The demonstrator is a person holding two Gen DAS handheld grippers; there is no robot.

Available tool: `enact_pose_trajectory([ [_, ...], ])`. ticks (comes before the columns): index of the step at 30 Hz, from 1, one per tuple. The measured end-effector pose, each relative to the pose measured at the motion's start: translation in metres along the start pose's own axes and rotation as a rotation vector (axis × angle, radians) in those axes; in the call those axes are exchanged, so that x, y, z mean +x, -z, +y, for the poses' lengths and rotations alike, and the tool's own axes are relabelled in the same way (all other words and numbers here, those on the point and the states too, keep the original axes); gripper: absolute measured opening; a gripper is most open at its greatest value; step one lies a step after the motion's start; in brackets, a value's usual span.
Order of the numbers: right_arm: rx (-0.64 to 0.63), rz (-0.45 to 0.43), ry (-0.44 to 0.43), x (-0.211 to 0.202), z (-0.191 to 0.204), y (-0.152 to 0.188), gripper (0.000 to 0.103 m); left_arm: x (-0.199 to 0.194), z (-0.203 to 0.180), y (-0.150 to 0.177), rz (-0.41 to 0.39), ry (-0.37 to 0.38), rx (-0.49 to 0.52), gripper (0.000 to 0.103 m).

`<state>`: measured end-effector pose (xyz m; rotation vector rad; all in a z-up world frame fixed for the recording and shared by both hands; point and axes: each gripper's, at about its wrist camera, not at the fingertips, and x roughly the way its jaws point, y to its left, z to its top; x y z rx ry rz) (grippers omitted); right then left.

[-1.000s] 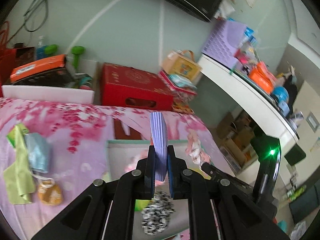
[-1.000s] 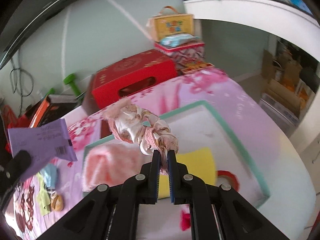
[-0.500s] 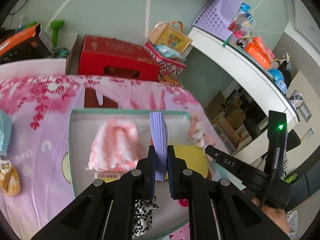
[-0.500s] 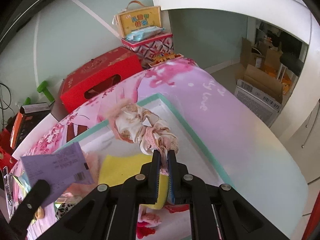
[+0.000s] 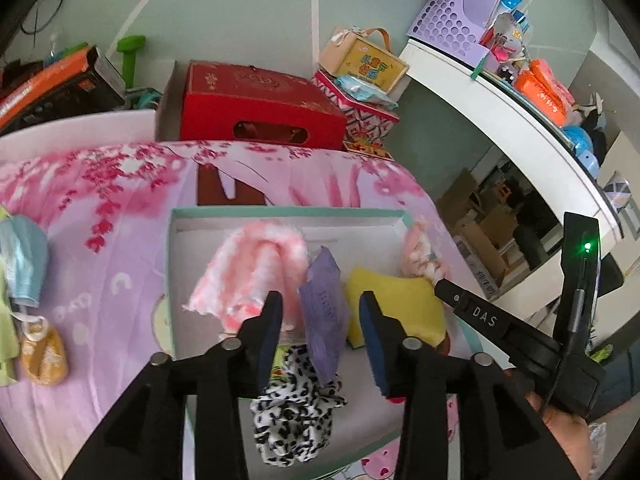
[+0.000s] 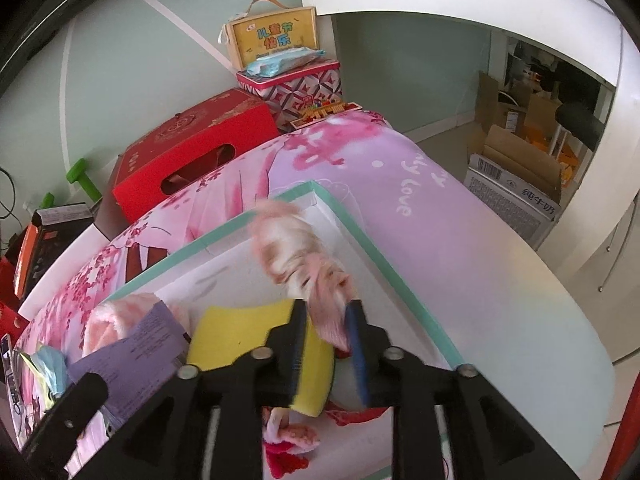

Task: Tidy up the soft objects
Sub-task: 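Release the scrunchie and packet into the tray by opening both tools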

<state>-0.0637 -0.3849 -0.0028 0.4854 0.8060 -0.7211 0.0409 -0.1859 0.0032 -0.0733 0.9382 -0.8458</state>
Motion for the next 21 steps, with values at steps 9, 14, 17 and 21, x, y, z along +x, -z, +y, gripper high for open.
enact_pose_trajectory([
  [9, -0.023, 0.003, 0.004, -0.005, 0.007, 0.002, 0.076, -0.013, 0.014, -0.010, 0.003, -0.207, 0.003, 0.076],
  [14, -0.039, 0.015, 0.022, -0.004, 0.009, 0.005, 0.089, -0.011, 0.024, -0.010, 0.020, -0.292, -0.002, 0.084],
  [17, -0.042, 0.020, 0.027, -0.003, 0.010, 0.005, 0.099, -0.009, 0.026, -0.009, 0.022, -0.335, 0.006, 0.093],
  [21, -0.044, 0.023, 0.029, -0.003, 0.009, 0.006, 0.103, -0.007, 0.022, -0.008, 0.003, -0.386, 0.034, 0.100],
])
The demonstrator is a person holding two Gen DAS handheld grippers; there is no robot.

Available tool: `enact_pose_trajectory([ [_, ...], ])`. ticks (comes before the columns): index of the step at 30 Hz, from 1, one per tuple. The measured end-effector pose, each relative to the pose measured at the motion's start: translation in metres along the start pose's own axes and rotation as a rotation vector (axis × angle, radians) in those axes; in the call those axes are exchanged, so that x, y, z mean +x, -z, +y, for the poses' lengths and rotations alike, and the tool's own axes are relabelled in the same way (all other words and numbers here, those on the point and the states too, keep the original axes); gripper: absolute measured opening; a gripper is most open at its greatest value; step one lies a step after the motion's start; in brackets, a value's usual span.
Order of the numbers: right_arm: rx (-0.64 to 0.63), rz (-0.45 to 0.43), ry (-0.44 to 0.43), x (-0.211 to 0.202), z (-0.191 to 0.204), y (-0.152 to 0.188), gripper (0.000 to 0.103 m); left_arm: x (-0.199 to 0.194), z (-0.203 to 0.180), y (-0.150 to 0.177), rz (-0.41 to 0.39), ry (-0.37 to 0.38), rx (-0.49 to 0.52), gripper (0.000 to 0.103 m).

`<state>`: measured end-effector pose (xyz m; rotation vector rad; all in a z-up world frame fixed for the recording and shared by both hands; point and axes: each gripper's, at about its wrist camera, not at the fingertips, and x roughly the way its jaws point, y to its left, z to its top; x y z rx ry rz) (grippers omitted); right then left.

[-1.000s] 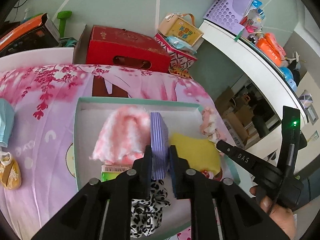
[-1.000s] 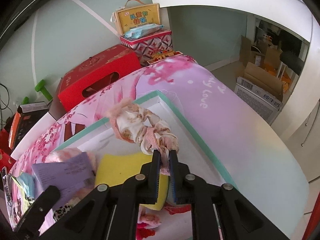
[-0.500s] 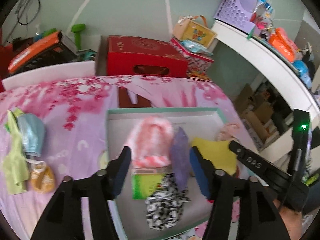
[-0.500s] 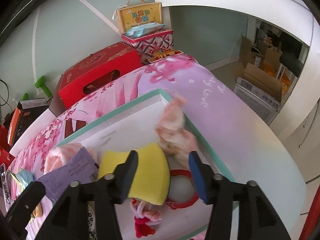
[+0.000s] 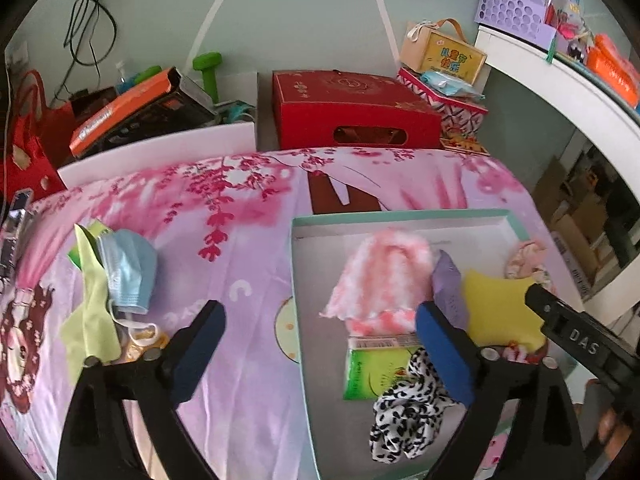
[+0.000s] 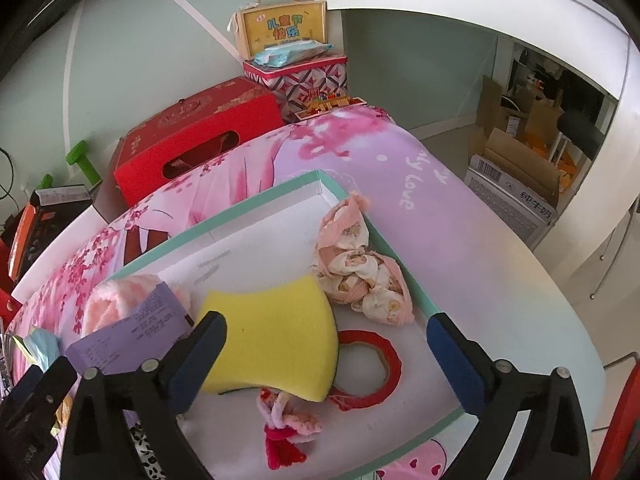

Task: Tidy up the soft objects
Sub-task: 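Release the scrunchie and packet into the tray by opening both tools, then move both open tools back to the green cloth and face mask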

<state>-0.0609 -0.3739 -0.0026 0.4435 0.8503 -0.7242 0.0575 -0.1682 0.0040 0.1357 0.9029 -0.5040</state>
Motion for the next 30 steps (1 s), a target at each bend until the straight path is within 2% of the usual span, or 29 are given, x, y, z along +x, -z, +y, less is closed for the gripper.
enact_pose_trajectory([
  [10, -0.026, 0.010, 0.007, -0.004, 0.006, 0.003, 0.103, -0.002, -0.005, 0.001, -0.018, -0.020, 0.017, 0.101],
  [22, -0.052, 0.011, 0.002, -0.013, 0.017, 0.005, 0.103, -0.016, -0.005, -0.003, -0.027, 0.000, 0.024, 0.101],
  [30, -0.091, -0.030, -0.019, -0.030, 0.034, 0.005, 0.103, -0.025, 0.023, -0.005, -0.017, -0.068, -0.025, 0.101],
])
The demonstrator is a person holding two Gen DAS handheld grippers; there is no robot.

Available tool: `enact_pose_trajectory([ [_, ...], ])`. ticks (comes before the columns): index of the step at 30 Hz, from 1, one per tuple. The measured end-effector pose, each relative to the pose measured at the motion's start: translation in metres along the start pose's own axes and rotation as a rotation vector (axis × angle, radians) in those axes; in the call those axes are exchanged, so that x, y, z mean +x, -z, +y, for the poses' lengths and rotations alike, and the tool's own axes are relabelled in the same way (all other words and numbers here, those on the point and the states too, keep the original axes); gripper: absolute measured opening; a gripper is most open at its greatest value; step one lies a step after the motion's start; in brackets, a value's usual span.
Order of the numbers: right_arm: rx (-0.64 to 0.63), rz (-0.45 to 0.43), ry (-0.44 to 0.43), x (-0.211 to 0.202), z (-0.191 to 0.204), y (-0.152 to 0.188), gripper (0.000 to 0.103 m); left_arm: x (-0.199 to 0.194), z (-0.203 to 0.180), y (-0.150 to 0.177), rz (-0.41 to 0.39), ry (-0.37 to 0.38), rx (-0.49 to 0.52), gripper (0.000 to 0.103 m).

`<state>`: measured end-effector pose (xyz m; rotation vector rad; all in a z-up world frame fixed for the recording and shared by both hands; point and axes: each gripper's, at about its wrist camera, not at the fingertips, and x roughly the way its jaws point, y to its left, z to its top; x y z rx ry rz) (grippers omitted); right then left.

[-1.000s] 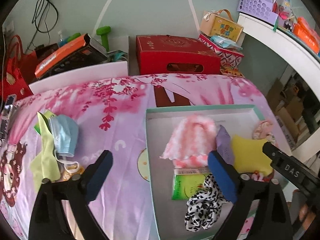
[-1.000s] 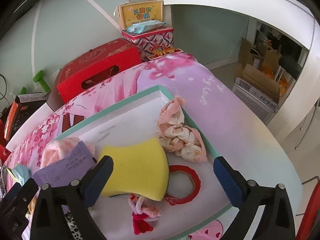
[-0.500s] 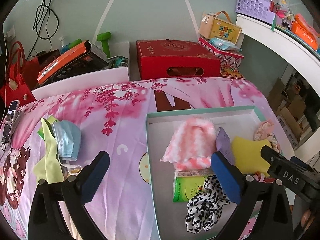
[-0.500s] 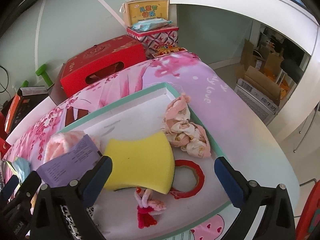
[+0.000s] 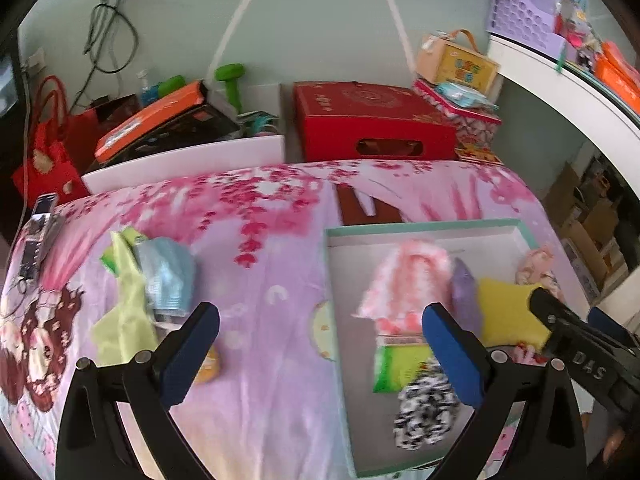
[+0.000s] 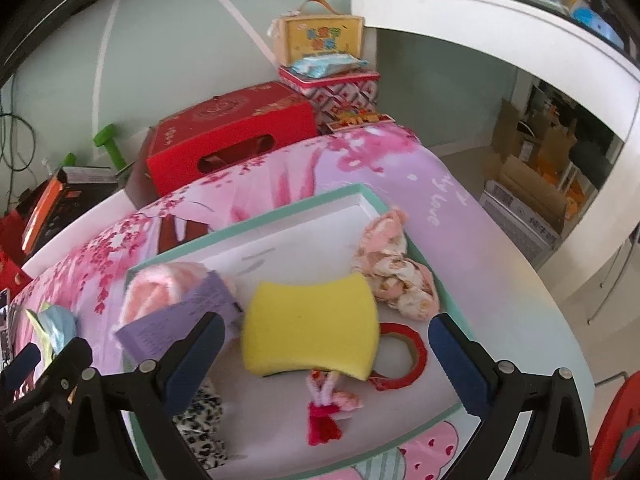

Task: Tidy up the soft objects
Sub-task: 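Move both open tools back to the green cloth and face mask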

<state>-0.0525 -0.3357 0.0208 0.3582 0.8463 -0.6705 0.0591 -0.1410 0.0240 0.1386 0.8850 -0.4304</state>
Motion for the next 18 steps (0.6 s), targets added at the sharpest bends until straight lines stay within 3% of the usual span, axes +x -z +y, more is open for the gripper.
enact_pose_trajectory([
  [7, -0.052, -0.038, -0.053, -0.015, 0.033, 0.000, 0.103, -0.006, 0.059, -0.002, -0.001, -0.156, -0.082, 0.101],
  [11, -0.105, -0.046, -0.134, -0.020, 0.064, 0.004, 0.103, -0.011, 0.099, 0.001, 0.009, -0.247, -0.161, 0.101],
  [18, -0.211, -0.032, -0.222, -0.022, 0.121, 0.020, 0.103, -0.012, 0.152, 0.018, 0.069, -0.301, -0.281, 0.101],
])
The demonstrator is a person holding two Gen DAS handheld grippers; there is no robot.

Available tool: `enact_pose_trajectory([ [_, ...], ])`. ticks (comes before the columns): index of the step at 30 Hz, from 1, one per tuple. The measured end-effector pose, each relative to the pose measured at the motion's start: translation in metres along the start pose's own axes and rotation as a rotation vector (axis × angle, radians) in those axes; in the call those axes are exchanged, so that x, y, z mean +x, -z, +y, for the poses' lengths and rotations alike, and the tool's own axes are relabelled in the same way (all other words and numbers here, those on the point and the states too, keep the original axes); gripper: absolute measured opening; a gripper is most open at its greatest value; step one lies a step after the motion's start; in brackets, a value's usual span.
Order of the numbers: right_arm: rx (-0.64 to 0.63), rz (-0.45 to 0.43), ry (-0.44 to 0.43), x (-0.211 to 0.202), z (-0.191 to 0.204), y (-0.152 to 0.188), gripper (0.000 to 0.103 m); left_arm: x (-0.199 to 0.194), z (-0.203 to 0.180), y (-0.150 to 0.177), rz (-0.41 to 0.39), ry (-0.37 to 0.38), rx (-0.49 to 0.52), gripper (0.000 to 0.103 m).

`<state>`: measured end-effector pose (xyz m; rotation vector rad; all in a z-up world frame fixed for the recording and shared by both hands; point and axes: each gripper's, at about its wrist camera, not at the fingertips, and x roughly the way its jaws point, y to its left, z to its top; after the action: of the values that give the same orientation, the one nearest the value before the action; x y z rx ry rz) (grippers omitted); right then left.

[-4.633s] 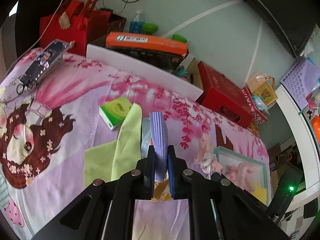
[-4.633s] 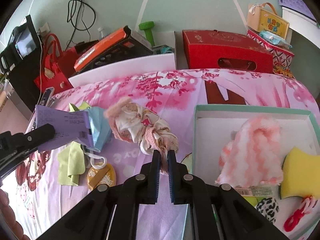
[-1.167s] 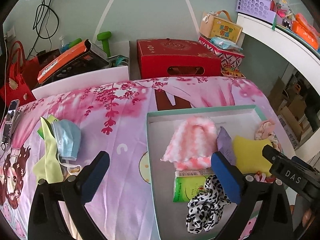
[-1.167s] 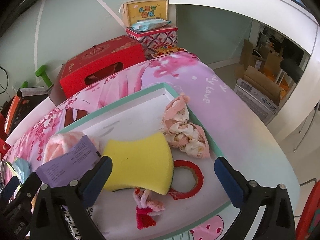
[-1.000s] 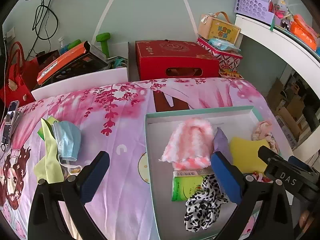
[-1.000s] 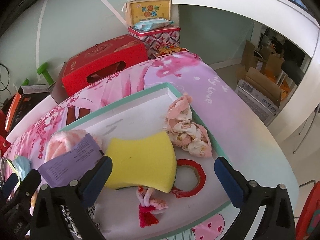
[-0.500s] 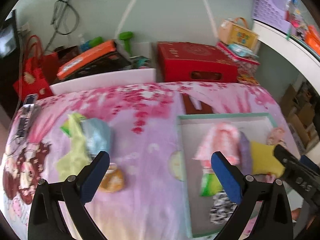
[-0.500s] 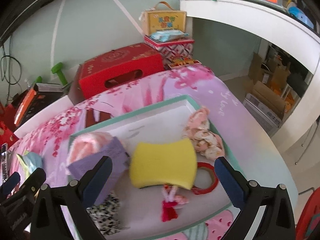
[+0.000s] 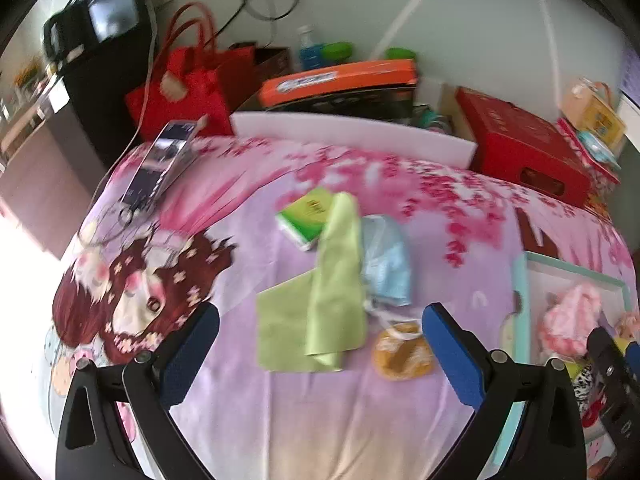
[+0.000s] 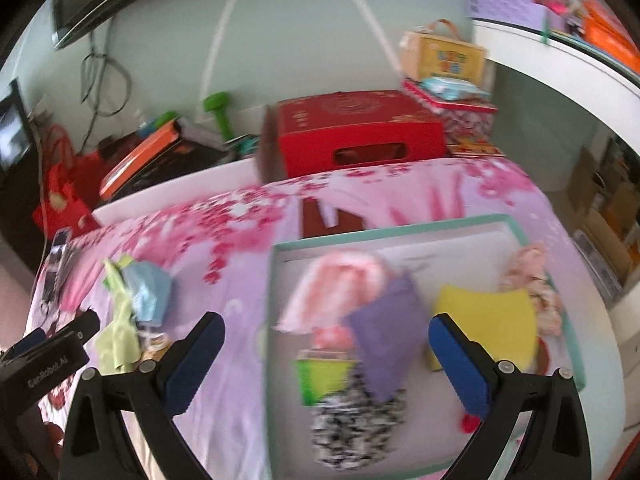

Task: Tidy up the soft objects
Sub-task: 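Move both open tools back to the green cloth and face mask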

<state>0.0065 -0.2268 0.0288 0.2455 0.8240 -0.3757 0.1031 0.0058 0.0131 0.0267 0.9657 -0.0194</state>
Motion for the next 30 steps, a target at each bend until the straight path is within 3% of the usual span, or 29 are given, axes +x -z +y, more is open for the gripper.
enact_pose_trajectory([
  [8, -0.070, 0.016, -0.112, 0.016, 0.050, 0.010, 0.103, 0.014, 0.044, 0.002, 0.054, -0.038, -0.086, 0.101],
  [14, -0.114, 0.042, -0.255, 0.024, 0.082, 0.018, 0.103, 0.018, 0.061, 0.002, 0.077, -0.030, -0.126, 0.101],
  [22, -0.274, 0.030, -0.279, 0.033, 0.119, 0.036, 0.103, 0.034, 0.070, 0.005, 0.124, -0.001, -0.176, 0.101],
  [30, -0.235, 0.111, -0.257, 0.061, 0.117, 0.043, 0.103, 0.055, 0.074, 0.007, 0.176, 0.042, -0.250, 0.101],
])
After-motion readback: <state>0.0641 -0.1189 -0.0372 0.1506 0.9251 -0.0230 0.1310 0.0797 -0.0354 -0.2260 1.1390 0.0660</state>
